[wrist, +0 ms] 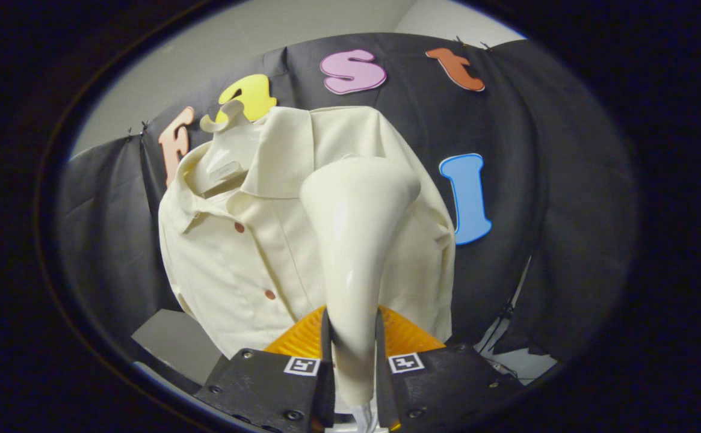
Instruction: Iron the clothes twice with a garment steamer, once on the left side and once on the right side.
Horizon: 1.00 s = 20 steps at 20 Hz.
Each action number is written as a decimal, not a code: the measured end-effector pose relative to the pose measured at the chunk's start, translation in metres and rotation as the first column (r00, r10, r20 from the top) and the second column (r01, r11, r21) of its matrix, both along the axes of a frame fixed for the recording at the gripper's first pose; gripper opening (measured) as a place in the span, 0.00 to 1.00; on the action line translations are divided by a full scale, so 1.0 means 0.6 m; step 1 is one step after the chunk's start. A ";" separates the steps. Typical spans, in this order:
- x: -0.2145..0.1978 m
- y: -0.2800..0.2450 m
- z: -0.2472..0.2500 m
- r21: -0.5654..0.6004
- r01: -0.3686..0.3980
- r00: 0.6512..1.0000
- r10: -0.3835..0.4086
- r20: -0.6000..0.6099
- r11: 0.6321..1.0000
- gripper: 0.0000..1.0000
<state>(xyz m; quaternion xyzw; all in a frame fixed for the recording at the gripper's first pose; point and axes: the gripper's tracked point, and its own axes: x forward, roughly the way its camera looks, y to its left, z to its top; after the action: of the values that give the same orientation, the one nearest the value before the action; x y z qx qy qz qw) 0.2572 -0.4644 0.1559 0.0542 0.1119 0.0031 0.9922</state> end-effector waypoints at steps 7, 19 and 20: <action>-0.003 -0.026 -0.067 0.045 0.023 0.999 -0.022 -0.027 0.999 0.27; -0.048 -0.017 -0.252 0.147 0.070 0.987 -0.047 -0.154 0.987 0.27; -0.054 -0.014 -0.267 0.155 0.071 0.985 -0.046 -0.164 0.985 0.27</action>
<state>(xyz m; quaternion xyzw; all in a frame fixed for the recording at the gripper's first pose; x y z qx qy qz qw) 0.2251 -0.4730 -0.0044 0.1372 0.1890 -0.0215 0.9721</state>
